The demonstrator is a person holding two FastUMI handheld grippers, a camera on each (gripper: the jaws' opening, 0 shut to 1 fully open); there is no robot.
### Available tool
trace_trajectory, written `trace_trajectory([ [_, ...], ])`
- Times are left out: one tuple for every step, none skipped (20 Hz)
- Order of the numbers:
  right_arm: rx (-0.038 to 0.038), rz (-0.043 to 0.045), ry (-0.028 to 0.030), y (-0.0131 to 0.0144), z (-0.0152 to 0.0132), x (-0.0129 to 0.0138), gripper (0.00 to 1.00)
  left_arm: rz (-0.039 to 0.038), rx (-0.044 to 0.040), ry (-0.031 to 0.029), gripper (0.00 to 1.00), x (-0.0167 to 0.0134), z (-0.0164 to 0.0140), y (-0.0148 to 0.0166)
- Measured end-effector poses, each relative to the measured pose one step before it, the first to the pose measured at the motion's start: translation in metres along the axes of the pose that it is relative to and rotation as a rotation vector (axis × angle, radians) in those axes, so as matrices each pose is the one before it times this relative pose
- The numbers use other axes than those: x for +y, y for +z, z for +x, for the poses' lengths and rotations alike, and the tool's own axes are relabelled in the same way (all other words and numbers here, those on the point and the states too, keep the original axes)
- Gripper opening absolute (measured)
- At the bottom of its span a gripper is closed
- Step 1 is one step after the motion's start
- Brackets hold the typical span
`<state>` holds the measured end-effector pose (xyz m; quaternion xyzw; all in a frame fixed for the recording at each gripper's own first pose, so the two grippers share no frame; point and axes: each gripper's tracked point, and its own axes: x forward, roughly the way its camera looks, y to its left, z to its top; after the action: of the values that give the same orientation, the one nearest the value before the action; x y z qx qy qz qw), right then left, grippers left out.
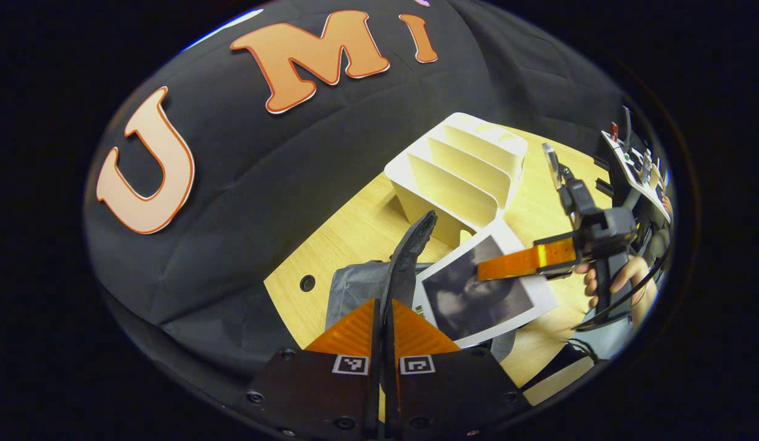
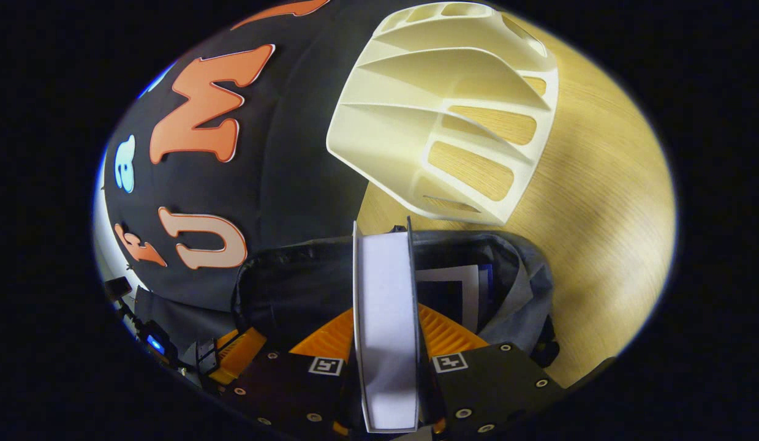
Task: Open the schoolbag, grab two books from the bookshelf and put them into the schoolbag.
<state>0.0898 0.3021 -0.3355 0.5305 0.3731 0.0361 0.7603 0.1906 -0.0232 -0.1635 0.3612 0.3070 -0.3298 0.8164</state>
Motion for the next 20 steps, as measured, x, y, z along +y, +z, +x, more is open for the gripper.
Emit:
trace_trajectory([
  [-0.00979, 0.00869, 0.00580, -0.00277, 0.00618, 0.00234, 0.38, -0.00390, -0.00209, -0.00528, 0.05, -0.00142, 0.00013, -0.00143],
  [-0.02116, 0.00462, 0.00429, -0.00253, 0.00436, 0.00281, 0.39, 0.00638, -0.00407, 0.00383, 0.04, 0.00014, -0.00279, 0.00492],
  [-0.01012, 0.00186, 0.00402, -0.00225, 0.00781, 0.00151, 0.38, 0.00605, -0.00390, 0.00105, 0.05, -0.00068, -0.00027, 0.00267],
  [-0.00544, 0.00728, 0.00422, -0.00309, 0.00764, 0.00308, 0.38, 0.00643, -0.00563, -0.00378, 0.05, -0.00294, -0.00186, 0.00103],
  [-0.01149, 0.01227, 0.00410, -0.00136, 0.00734, 0.00272, 0.38, 0.01023, -0.00732, -0.00876, 0.04, -0.00382, -0.00135, 0.00240],
  [-0.01250, 0.01113, 0.00293, -0.00042, 0.00613, 0.00282, 0.39, 0.01381, -0.01001, -0.00528, 0.04, -0.00189, -0.00110, 0.00474],
  [-0.00764, 0.01545, 0.00353, -0.00174, 0.00875, 0.00186, 0.39, 0.01338, -0.01006, -0.00015, 0.04, -0.00193, -0.00178, 0.00460],
  [-0.00639, 0.01242, 0.00366, -0.00086, 0.00466, 0.00236, 0.39, 0.01335, -0.00664, 0.00038, 0.05, -0.00073, -0.00191, 0.00328],
  [-0.00466, 0.01036, -0.00782, -0.00232, 0.00685, -0.00172, 0.39, 0.00901, -0.00643, 0.00108, 0.04, -0.00038, 0.00022, 0.00360],
  [-0.00601, 0.00296, -0.02236, -0.00276, 0.00735, -0.00598, 0.39, 0.00610, -0.00358, 0.00036, 0.04, -0.00091, -0.00351, 0.00037],
  [-0.00515, 0.00499, -0.00892, -0.00083, 0.00449, -0.00237, 0.39, 0.00321, -0.00177, 0.00250, 0.04, -0.00053, -0.00189, 0.00012],
  [0.00214, 0.01385, -0.00827, -0.00161, 0.00380, -0.00054, 0.39, 0.00255, -0.00047, 0.00264, 0.04, 0.00082, -0.00090, -0.00110],
  [-0.00727, 0.00521, -0.01356, 0.00156, 0.00266, -0.00077, 0.40, -0.00026, 0.00180, 0.00384, 0.04, 0.00087, -0.00051, 0.00024],
  [-0.00600, -0.01107, -0.02508, 0.00031, 0.00331, -0.00409, 0.42, 0.00071, 0.00373, 0.00821, 0.04, 0.00305, 0.00058, -0.00120],
  [-0.00140, -0.01307, -0.03781, -0.00054, 0.00296, -0.00820, 0.44, -0.00136, 0.00525, 0.00518, 0.04, 0.00293, -0.00025, -0.00146],
  [0.00537, -0.00400, -0.03471, -0.00012, 0.00326, -0.00625, 0.52, -0.00296, 0.00431, 0.00242, 0.04, 0.00051, 0.00113, -0.00307],
  [0.01058, 0.00030, -0.03235, -0.00078, 0.00233, -0.00549, 0.57, -0.00586, 0.00370, -0.00142, 0.04, 0.00055, 0.00047, -0.00164],
  [0.01366, -0.00012, -0.02052, -0.00156, -0.00147, -0.00282, 0.66, -0.01149, 0.00318, -0.00537, 0.04, -0.00099, 0.00020, -0.00371],
  [0.01181, -0.00372, -0.01039, -0.00179, -0.00001, -0.00343, 0.69, -0.00986, 0.00248, -0.00729, 0.05, -0.00123, 0.00019, -0.00250],
  [0.00758, -0.00771, -0.01185, -0.00087, -0.00334, -0.00195, 0.90, -0.01393, -0.00030, -0.01017, 0.04, -0.00172, 0.00115, -0.00101],
])
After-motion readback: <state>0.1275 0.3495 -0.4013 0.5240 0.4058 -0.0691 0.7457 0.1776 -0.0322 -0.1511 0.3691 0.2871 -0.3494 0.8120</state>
